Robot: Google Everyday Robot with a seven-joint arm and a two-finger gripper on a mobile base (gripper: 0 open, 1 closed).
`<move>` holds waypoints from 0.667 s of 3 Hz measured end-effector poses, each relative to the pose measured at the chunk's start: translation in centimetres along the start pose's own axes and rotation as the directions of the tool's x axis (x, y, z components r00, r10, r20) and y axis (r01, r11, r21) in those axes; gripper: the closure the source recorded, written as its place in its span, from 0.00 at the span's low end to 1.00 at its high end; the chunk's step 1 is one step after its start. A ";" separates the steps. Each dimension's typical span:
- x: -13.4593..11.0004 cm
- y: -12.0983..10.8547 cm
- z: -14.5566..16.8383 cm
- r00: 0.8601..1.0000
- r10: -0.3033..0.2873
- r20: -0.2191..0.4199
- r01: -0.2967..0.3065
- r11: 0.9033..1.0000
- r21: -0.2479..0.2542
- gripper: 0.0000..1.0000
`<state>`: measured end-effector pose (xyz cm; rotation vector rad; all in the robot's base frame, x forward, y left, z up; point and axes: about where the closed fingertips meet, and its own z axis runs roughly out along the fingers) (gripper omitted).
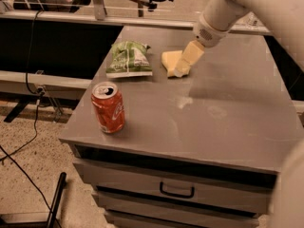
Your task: Move sponge near green jalapeno chip bag
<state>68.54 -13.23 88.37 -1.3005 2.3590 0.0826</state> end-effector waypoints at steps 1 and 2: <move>3.6 -0.3 -4.9 0.989 -0.103 0.110 0.092 0.991 0.099 0.00; 3.5 -0.3 -4.8 0.989 -0.102 0.109 0.092 0.991 0.097 0.00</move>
Offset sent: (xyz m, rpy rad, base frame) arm -0.0256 -0.0312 0.0267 0.0208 -0.1353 0.0559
